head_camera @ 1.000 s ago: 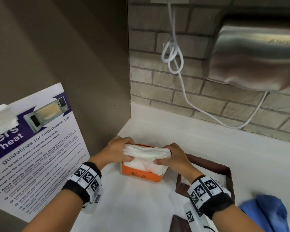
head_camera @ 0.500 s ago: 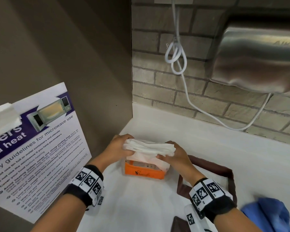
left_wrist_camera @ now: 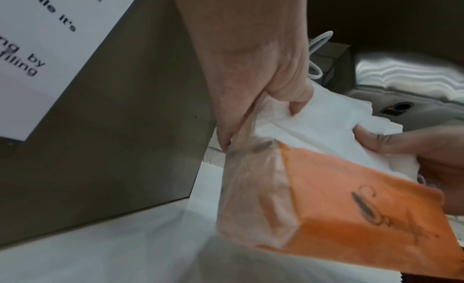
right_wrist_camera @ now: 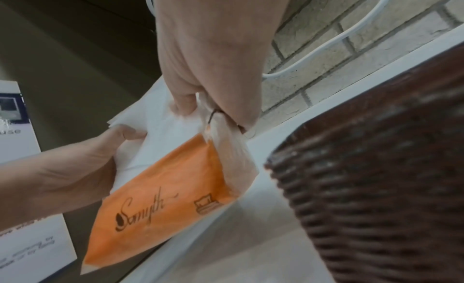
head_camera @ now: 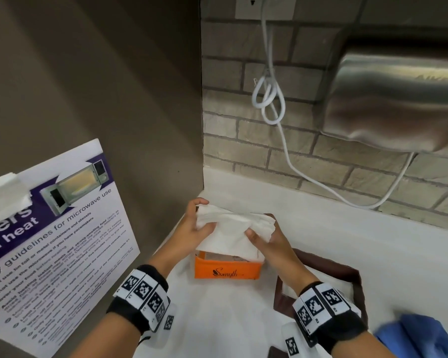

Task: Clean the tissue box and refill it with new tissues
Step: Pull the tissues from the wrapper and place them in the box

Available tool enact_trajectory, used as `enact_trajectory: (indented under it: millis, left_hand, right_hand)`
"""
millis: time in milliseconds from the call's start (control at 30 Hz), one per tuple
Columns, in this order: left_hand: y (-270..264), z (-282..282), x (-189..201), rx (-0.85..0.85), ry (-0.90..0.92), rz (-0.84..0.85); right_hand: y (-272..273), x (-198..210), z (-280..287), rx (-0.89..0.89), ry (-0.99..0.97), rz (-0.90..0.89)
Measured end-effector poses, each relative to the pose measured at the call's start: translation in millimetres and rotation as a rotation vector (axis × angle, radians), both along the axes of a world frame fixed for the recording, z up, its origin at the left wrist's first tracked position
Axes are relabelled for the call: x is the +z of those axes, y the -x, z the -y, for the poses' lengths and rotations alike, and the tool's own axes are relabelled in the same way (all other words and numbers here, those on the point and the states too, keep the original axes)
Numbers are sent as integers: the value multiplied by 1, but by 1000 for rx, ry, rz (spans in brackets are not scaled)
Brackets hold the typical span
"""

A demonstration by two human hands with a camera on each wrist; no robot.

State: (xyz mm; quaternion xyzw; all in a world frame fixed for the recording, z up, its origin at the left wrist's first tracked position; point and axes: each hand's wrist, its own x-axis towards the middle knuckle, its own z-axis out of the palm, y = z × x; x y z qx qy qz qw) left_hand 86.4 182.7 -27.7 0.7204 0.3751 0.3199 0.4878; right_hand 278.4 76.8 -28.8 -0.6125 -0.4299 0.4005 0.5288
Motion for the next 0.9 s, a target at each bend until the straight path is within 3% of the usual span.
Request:
enact_trajectory:
  millis: [167, 367, 600, 700, 900]
  left_hand:
    - [0, -3, 5, 37, 45, 111]
    - [-2, -3, 3, 4, -2, 119]
    - [-2, -1, -2, -65, -154, -84]
    - [-4, -2, 5, -58, -172, -23]
    - [-7, -2, 16, -15, -162, 100]
  right_hand:
    - [1, 12, -3, -14, -74, -38]
    - [5, 5, -8, 4, -63, 13]
    - [8, -9, -5, -3, -71, 155]
    - [10, -4, -6, -31, -89, 198]
    - [13, 9, -10, -108, -125, 90]
